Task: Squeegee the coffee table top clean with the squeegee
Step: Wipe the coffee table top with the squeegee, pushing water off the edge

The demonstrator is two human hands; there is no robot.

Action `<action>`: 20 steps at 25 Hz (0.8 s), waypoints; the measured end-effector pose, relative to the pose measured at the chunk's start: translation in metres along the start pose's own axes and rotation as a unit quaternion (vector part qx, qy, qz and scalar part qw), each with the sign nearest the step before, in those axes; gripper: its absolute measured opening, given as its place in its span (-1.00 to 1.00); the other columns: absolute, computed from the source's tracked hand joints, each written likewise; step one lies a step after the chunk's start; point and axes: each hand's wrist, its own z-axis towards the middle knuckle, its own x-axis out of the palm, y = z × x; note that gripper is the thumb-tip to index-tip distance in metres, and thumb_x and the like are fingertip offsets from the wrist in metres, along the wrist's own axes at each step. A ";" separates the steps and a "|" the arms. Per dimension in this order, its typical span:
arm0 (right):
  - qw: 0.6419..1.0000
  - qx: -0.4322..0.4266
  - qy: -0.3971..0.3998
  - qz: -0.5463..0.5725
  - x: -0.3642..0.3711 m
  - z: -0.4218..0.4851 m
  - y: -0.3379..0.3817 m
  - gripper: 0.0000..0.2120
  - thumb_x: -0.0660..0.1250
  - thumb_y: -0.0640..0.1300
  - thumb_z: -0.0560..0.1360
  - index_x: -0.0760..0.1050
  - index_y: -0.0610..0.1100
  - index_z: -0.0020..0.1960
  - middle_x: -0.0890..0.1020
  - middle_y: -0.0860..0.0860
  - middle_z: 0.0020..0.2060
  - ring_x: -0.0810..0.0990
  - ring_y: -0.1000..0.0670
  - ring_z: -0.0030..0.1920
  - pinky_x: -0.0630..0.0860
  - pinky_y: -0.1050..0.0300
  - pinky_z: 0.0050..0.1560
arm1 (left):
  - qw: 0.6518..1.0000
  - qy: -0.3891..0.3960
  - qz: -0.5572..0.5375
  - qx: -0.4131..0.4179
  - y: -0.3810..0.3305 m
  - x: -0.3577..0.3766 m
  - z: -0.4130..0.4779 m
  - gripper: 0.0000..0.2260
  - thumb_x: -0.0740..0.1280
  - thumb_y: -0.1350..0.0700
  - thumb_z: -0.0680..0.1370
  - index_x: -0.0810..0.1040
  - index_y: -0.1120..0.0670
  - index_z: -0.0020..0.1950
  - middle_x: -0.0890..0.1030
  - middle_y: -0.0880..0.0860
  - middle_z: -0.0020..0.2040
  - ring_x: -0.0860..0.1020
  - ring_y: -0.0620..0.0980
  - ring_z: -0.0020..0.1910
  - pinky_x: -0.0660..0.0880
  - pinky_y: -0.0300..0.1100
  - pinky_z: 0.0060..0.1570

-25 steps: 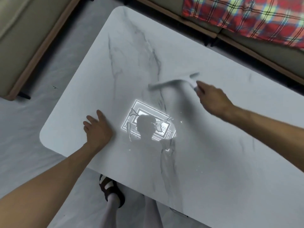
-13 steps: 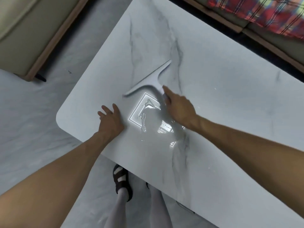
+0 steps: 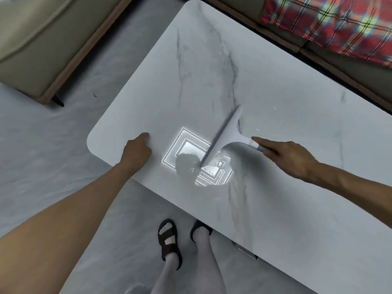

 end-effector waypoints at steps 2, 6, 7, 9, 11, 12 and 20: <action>0.997 -0.073 0.021 0.021 0.020 0.010 0.055 -0.61 0.02 0.20 0.59 0.22 0.41 0.40 0.62 0.13 0.17 0.57 -0.06 0.12 0.34 0.16 -0.03 | 0.998 -0.049 -0.045 -0.015 0.019 -0.010 -0.019 -0.68 0.19 0.24 0.56 0.52 0.09 0.29 0.60 0.13 0.20 0.55 0.18 0.17 0.46 -0.10 0.11; 0.977 -0.195 0.083 -0.003 0.092 0.036 0.183 -0.61 0.04 0.07 0.65 0.22 0.29 0.46 0.50 0.15 0.34 0.47 -0.04 0.30 0.38 0.10 0.14 | 0.987 -0.119 -0.088 -0.065 0.063 -0.036 -0.042 -0.80 0.19 0.20 0.59 0.62 0.15 -0.01 0.67 0.06 -0.23 0.63 0.11 -0.16 0.59 -0.05 -0.04; 0.975 -0.202 0.091 0.003 0.107 0.042 0.204 -0.61 0.02 0.06 0.65 0.21 0.28 0.47 0.48 0.14 0.36 0.45 -0.04 0.32 0.36 0.12 0.11 | 0.985 -0.124 -0.090 -0.075 0.074 -0.041 -0.044 -0.80 0.20 0.18 0.59 0.63 0.14 -0.03 0.65 0.06 -0.29 0.63 0.11 -0.22 0.59 -0.06 -0.09; 0.976 -0.197 0.090 0.006 0.127 0.053 0.231 -0.60 0.01 0.05 0.65 0.19 0.29 0.47 0.49 0.11 0.36 0.44 -0.05 0.33 0.31 0.15 0.04 | 0.987 -0.125 -0.062 -0.079 0.094 -0.047 -0.047 -0.80 0.22 0.13 0.59 0.64 0.14 -0.04 0.65 0.10 -0.27 0.61 0.15 -0.23 0.55 -0.07 -0.13; 0.982 -0.173 0.073 0.008 0.133 0.056 0.228 -0.61 0.00 0.09 0.64 0.20 0.32 0.45 0.49 0.11 0.35 0.45 -0.07 0.32 0.32 0.13 0.06 | 0.990 -0.115 -0.018 -0.078 0.103 -0.047 -0.049 -0.77 0.23 0.06 0.60 0.64 0.13 -0.04 0.65 0.16 -0.15 0.59 0.19 -0.15 0.50 -0.07 -0.12; 0.986 -0.155 0.062 0.008 0.132 0.052 0.214 -0.61 0.00 0.11 0.64 0.22 0.34 0.44 0.51 0.10 0.33 0.47 -0.08 0.30 0.34 0.12 0.06 | 0.992 -0.104 -0.007 -0.077 0.103 -0.044 -0.050 -0.75 0.23 0.03 0.61 0.64 0.13 -0.05 0.65 0.15 -0.12 0.57 0.18 -0.14 0.47 -0.09 -0.13; 0.998 0.003 0.046 -0.052 0.078 -0.032 0.057 -0.64 0.01 0.14 0.63 0.17 0.49 0.37 0.65 0.04 0.07 0.57 -0.09 0.00 0.38 0.11 -0.13 | 0.999 -0.004 0.024 -0.028 0.048 -0.011 -0.063 -0.60 0.19 -0.07 0.61 0.60 0.21 -0.16 0.64 0.15 -0.17 0.60 0.16 -0.11 0.49 -0.07 -0.10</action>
